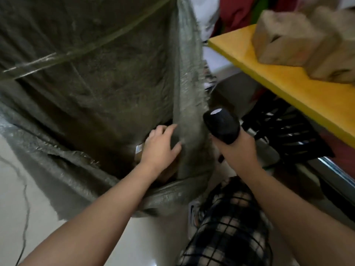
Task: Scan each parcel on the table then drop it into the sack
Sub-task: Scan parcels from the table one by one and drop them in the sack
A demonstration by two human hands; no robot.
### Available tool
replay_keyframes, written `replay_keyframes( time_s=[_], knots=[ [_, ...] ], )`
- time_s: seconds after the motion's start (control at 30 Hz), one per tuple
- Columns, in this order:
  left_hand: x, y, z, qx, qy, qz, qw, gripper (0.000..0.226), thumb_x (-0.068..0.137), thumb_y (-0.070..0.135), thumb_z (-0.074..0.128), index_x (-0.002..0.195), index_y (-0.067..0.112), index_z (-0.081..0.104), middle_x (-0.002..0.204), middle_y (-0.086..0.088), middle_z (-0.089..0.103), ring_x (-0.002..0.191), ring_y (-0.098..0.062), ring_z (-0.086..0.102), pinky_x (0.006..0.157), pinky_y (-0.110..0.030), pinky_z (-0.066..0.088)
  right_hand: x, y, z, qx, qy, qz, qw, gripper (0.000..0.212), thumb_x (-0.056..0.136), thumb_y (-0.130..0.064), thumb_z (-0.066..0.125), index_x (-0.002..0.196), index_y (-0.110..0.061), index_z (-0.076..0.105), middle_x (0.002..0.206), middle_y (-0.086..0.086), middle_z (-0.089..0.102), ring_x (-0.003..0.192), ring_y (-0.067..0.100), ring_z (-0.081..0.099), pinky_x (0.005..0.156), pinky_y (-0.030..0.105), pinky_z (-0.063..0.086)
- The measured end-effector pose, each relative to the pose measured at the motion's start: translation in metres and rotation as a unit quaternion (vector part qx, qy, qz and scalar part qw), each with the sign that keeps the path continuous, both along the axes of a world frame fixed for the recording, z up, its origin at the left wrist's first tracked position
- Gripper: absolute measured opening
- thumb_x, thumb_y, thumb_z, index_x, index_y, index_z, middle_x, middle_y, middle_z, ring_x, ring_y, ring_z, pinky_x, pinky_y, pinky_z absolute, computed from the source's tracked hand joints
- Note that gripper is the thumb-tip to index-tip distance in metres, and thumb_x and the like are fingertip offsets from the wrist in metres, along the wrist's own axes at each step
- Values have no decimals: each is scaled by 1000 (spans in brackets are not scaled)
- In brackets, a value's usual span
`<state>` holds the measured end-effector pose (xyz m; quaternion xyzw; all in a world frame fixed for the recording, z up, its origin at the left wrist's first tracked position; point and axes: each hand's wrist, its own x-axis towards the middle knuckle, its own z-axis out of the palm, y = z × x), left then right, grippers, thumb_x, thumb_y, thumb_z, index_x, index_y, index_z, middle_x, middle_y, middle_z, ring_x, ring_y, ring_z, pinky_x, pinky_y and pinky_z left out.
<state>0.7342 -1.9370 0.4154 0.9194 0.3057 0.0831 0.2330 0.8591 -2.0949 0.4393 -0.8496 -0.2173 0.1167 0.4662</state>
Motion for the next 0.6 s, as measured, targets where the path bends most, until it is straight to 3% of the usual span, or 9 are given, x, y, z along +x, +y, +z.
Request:
replay_keyframes(
  time_s=[0.13, 0.27, 0.37, 0.47, 0.6],
  knots=[
    [48, -51, 62, 30, -91, -88, 992, 53, 90, 35, 60, 139, 21, 47, 129, -5, 48, 119, -27, 44, 103, -36, 35, 7, -59, 57, 95, -40, -91, 990, 33, 77, -27, 78, 106, -19, 65, 92, -6, 66, 90, 11, 61, 77, 24, 43],
    [88, -114, 109, 37, -153, -171, 973, 52, 89, 35, 61, 137, 20, 48, 132, -6, 48, 121, -28, 43, 103, -37, 35, 11, -132, 95, 134, -75, -161, 975, 19, 77, -26, 78, 90, -16, 68, 72, -6, 66, 69, 10, 62, 65, 23, 43],
    [112, -162, 133, 42, -167, -232, 957, 52, 91, 37, 58, 139, 21, 45, 135, -5, 45, 126, -26, 39, 103, -37, 33, 8, -187, 116, 151, -85, -209, 963, 25, 77, -24, 77, 99, -17, 69, 78, -1, 69, 78, 18, 66, 67, 27, 48],
    [133, -209, 152, 26, -191, -280, 940, 51, 91, 35, 59, 138, 20, 45, 134, -5, 45, 128, -27, 39, 103, -34, 32, 7, -236, 131, 171, -104, -268, 942, 23, 75, -27, 77, 95, -16, 70, 80, 0, 70, 80, 19, 67, 71, 32, 51],
    [175, -260, 177, 10, -192, -299, 935, 59, 89, 38, 62, 141, 21, 40, 139, -7, 37, 131, -27, 35, 106, -35, 32, 15, -283, 145, 172, -108, -312, 928, 40, 69, -36, 75, 103, -17, 70, 90, 6, 73, 88, 27, 68, 82, 48, 56]
  ],
)
